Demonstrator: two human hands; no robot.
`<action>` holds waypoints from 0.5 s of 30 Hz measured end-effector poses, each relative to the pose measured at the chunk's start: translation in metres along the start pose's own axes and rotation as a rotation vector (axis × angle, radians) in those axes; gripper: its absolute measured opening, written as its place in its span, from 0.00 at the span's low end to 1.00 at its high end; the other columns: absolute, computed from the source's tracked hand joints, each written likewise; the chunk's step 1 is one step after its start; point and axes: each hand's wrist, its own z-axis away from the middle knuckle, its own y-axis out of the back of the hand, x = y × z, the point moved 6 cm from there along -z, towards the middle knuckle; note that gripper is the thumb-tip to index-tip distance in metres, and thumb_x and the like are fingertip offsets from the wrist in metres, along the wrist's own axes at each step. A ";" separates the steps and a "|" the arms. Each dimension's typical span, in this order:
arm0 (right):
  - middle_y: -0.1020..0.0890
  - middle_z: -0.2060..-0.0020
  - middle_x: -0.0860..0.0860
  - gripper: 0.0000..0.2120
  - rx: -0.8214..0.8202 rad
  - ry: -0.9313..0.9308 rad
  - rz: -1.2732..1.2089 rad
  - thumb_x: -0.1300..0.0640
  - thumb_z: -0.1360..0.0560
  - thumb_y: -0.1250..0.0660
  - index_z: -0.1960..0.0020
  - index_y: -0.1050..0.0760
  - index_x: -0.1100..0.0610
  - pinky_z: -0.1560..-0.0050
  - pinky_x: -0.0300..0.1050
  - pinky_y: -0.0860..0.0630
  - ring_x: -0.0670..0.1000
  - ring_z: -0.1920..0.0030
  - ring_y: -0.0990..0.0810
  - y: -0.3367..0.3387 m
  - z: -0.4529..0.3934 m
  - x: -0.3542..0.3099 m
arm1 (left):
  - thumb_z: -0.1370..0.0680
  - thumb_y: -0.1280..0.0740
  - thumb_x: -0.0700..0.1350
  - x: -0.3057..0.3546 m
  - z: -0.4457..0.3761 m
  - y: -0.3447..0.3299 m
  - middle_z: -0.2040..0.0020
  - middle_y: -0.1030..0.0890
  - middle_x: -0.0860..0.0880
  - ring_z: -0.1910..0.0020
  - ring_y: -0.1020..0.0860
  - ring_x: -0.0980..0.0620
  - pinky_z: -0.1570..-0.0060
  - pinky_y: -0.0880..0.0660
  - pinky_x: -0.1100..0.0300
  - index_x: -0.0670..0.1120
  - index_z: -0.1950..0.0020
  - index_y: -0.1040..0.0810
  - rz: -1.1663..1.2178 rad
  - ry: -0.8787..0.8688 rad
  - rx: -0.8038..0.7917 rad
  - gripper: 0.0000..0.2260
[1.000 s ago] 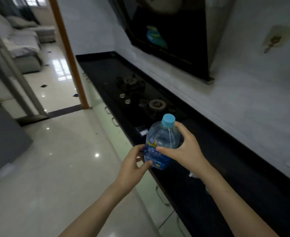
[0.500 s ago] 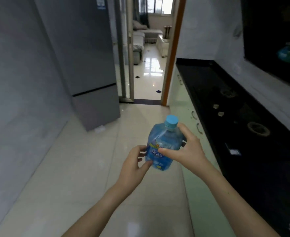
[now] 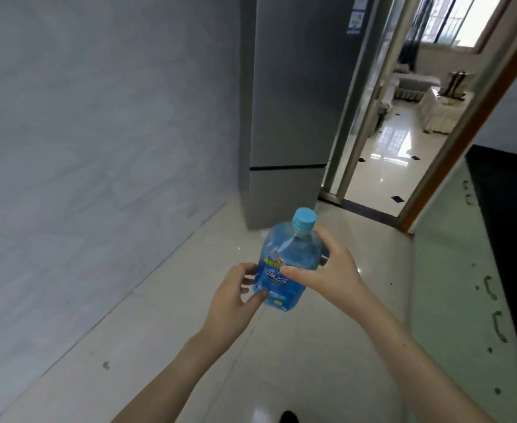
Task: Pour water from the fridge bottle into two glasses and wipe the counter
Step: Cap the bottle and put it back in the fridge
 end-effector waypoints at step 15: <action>0.19 0.47 0.39 0.33 -0.217 0.122 -0.036 0.61 0.37 0.19 0.36 0.28 0.46 0.50 0.30 0.25 0.38 0.46 0.21 0.036 -0.196 0.032 | 0.27 0.28 0.42 -0.019 -0.161 -0.039 0.46 0.22 0.58 0.50 0.23 0.59 0.49 0.24 0.59 0.55 0.43 0.27 -0.015 0.118 0.192 0.17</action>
